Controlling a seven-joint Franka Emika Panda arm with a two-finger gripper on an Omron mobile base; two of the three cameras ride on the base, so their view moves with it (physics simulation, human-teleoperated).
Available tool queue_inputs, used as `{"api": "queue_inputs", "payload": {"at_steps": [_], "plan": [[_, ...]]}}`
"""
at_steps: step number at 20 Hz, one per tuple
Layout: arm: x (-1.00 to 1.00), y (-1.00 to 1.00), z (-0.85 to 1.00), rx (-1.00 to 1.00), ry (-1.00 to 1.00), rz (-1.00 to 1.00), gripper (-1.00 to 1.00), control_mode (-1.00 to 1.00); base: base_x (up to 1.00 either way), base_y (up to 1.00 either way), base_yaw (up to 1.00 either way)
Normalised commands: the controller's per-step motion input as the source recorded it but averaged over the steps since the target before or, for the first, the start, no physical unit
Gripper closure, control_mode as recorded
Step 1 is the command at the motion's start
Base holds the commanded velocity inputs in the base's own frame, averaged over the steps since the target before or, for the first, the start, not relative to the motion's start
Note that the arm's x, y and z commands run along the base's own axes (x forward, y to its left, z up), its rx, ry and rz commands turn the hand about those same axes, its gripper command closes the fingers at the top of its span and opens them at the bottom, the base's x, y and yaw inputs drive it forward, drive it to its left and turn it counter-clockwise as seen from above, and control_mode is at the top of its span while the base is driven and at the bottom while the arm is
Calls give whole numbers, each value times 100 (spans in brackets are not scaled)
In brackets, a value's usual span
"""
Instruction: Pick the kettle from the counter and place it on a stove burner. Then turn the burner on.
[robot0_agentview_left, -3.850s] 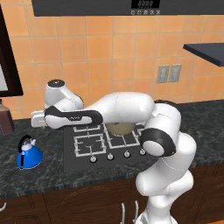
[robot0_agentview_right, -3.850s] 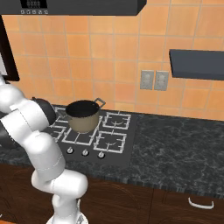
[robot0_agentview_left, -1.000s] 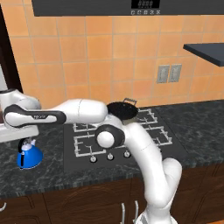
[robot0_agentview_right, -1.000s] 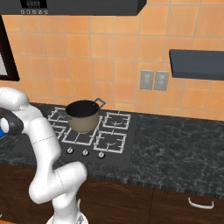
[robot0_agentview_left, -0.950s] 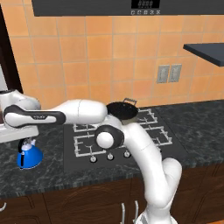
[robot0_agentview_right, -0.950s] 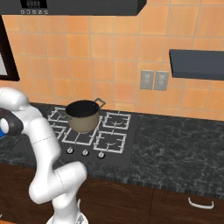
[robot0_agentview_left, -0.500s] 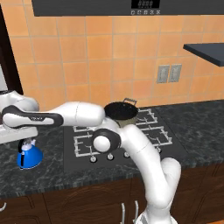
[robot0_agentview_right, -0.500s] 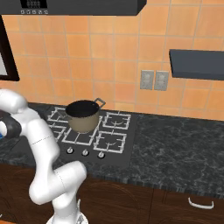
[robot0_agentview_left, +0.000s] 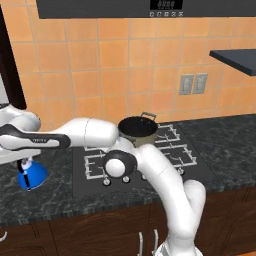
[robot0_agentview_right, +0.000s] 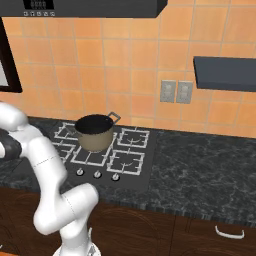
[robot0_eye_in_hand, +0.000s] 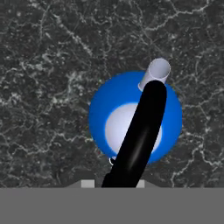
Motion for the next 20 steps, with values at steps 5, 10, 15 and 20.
{"api": "queue_inputs", "payload": {"at_steps": [5,10,15,20], "plan": [[-42,-43,29,0,-22,0,100,-100,0,0,0],[-15,-73,56,3,-6,0,100,-100,0,0,0],[-2,-96,36,14,-3,0,100,-100,0,0,0],[0,-100,1,18,-2,0,100,-100,0,0,0]]}}
